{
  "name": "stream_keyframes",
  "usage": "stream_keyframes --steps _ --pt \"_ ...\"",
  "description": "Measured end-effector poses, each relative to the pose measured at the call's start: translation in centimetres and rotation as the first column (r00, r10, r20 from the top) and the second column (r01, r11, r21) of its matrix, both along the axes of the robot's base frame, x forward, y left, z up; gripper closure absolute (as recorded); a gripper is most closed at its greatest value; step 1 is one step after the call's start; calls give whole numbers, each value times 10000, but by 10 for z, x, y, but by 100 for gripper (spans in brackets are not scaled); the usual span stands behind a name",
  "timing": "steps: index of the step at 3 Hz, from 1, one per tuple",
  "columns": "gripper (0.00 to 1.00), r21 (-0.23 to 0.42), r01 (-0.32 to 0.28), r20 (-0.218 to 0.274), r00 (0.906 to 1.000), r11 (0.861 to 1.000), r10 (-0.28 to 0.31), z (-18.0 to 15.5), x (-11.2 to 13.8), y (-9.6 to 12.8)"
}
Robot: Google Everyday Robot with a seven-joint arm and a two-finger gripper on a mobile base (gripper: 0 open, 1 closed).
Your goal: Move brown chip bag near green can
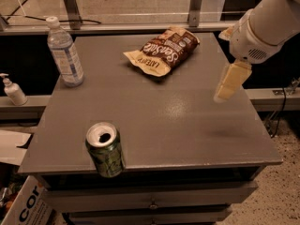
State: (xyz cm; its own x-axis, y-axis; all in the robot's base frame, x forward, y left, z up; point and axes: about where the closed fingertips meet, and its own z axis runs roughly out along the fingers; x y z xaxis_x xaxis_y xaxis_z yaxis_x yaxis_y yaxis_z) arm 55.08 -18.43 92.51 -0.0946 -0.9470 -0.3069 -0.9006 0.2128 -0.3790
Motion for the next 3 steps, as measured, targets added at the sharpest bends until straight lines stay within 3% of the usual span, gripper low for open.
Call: stream_keyframes --steps 1,3 --pt "0 985 139 362 9992 9950 -176 -14 59 11" --pt "0 1255 101 327 9994 9920 -143 -18 61 10"
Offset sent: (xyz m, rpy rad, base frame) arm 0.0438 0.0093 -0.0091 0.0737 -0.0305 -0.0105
